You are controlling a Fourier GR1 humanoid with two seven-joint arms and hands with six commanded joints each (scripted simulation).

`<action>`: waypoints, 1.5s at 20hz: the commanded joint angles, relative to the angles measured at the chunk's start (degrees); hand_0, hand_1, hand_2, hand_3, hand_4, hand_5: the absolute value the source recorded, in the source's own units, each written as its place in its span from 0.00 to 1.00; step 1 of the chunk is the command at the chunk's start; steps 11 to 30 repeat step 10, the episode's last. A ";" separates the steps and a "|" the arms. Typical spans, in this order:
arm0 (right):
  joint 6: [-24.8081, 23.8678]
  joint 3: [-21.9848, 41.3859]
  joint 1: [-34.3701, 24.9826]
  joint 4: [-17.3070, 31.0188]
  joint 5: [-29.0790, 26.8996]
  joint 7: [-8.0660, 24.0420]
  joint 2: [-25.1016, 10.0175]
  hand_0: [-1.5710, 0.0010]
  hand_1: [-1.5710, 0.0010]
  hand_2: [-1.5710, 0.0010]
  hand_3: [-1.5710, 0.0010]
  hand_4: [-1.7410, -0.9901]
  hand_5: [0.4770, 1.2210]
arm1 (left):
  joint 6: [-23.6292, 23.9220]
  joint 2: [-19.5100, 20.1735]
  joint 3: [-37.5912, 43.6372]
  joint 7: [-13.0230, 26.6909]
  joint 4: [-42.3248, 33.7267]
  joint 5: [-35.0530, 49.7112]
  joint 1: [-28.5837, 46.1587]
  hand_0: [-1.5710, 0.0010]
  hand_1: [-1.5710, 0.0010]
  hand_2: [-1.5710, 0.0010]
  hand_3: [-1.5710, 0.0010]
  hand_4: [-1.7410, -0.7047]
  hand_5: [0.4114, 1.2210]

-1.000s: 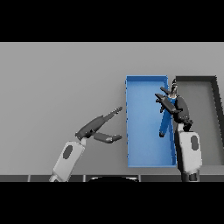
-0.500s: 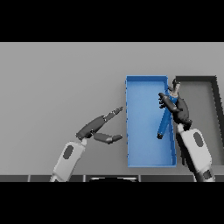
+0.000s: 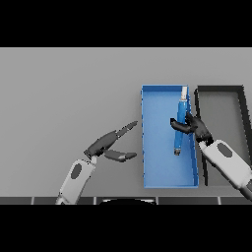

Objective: Pick up the blue pipe and place it into the blue bin.

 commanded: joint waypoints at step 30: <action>0.86 3.68 -1.87 -1.74 -0.81 -0.59 -1.48 0.99 0.99 0.99 1.00 0.87 0.32 | 1.45 -1.05 -0.91 -0.13 2.13 -2.14 -0.07 1.00 1.00 1.00 1.00 0.78 0.10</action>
